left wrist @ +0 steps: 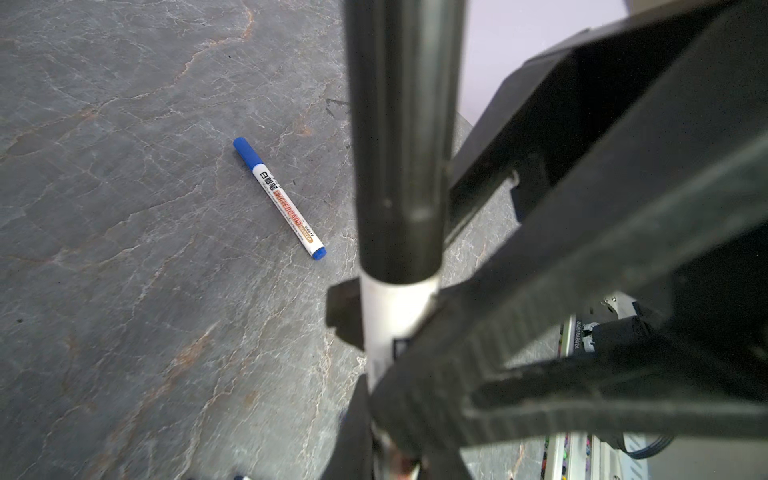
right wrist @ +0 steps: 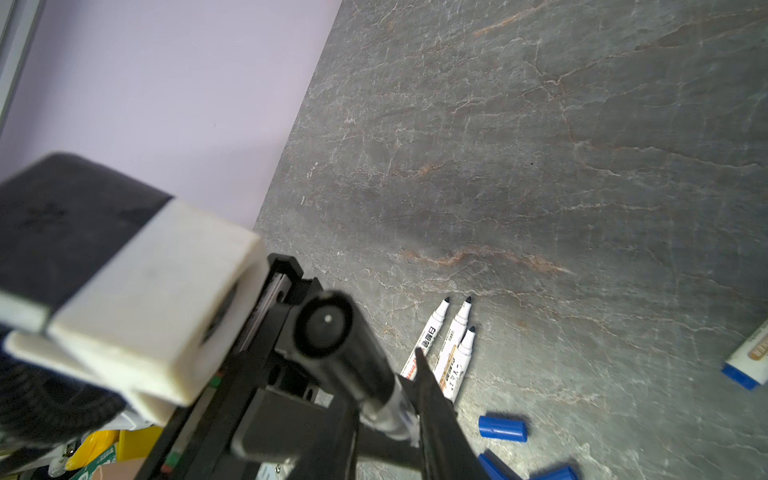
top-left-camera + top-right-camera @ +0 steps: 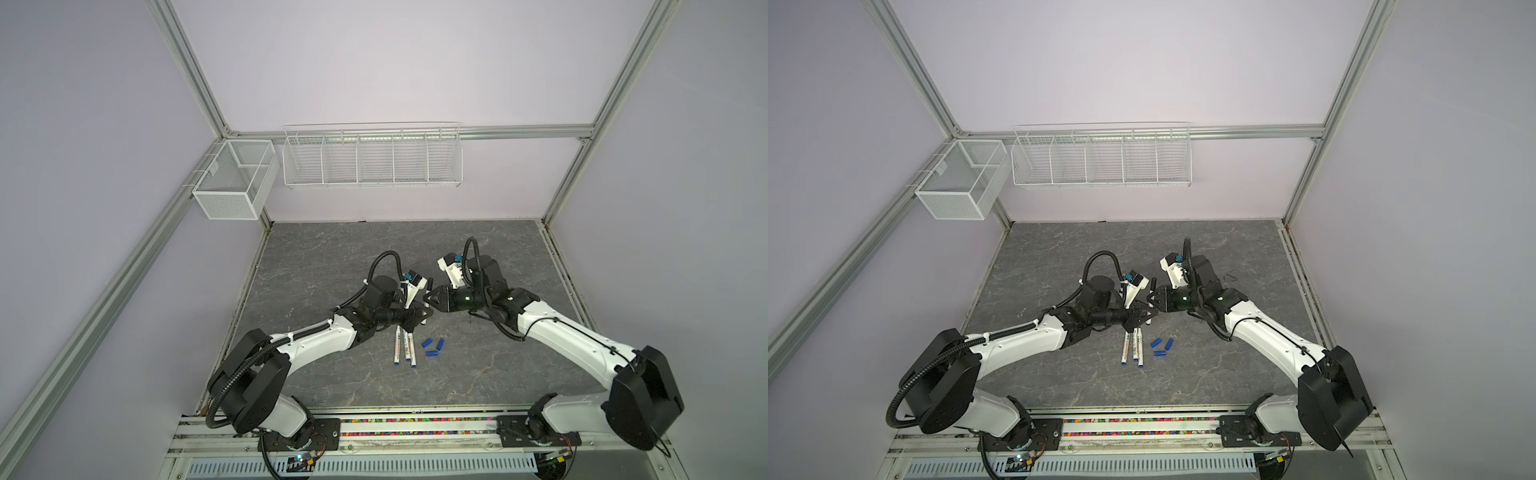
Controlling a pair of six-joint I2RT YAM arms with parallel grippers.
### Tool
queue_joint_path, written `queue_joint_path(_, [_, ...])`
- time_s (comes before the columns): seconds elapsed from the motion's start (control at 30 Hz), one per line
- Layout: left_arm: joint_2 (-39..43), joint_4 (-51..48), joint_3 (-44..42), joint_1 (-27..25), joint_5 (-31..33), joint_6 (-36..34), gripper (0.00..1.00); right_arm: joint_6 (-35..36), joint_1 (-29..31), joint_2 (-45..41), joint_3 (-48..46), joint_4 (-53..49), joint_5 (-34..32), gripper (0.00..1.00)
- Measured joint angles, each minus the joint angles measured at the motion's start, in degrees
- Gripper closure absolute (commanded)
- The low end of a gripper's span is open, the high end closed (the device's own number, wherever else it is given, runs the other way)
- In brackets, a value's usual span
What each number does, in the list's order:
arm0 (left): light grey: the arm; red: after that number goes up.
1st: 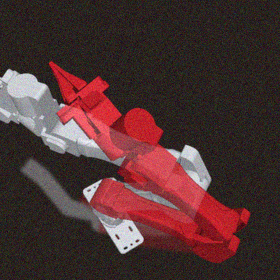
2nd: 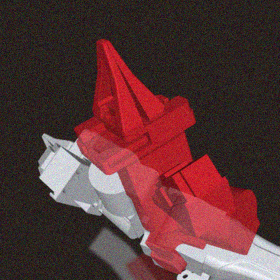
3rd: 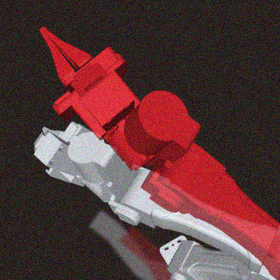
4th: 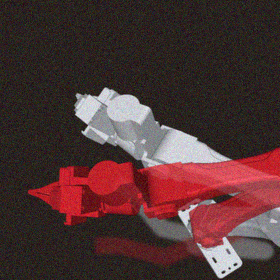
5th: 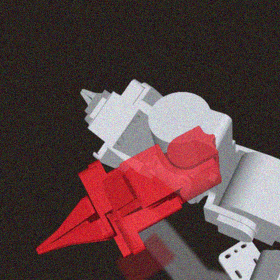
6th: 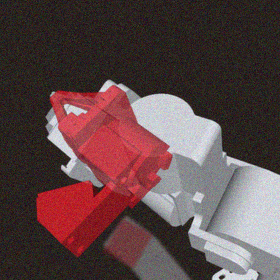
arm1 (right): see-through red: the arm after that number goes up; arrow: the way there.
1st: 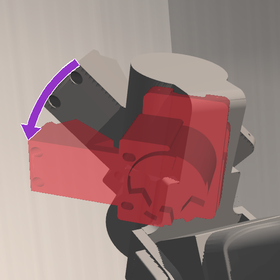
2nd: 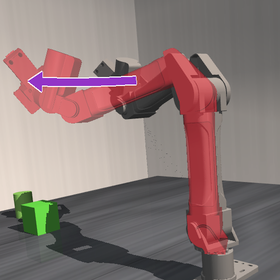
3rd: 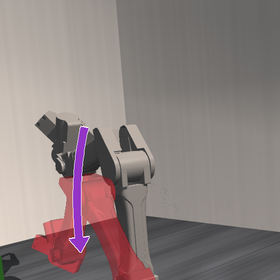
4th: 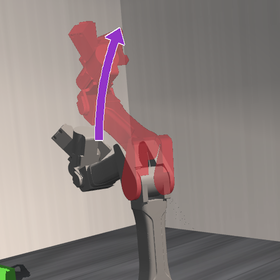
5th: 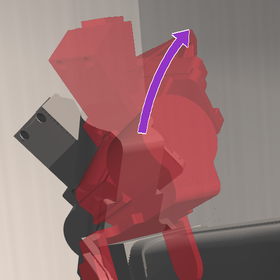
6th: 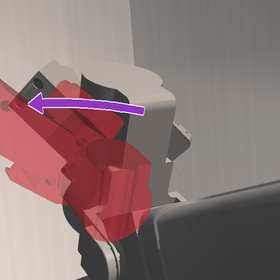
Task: Insert the pens into the pen caps
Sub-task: 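Grip the black-capped marker with the right gripper while the left gripper releases it, then lay the black-capped marker beside the blue-capped marker and open the right gripper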
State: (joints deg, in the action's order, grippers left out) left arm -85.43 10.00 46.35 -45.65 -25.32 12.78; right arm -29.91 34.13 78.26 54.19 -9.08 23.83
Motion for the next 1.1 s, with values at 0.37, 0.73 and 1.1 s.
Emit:
queue_joint_path(0.37, [0.5, -1.4, 0.0, 0.2, 1.4, -0.2, 0.58, -1.4, -1.1, 1.0, 0.0, 0.0, -2.5, 0.9])
queue_joint_path(0.73, [6.3, -14.8, -1.6, 0.1, 12.5, -2.5, 0.42, -0.1, -16.5, 5.6, 1.7, -12.8, -5.0, 0.89])
queue_joint_path(1.1, [0.4, -31.7, -0.5, -0.9, 20.2, -1.2, 0.35, 1.9, -21.9, 22.3, 7.4, -13.9, -5.0, 0.88])
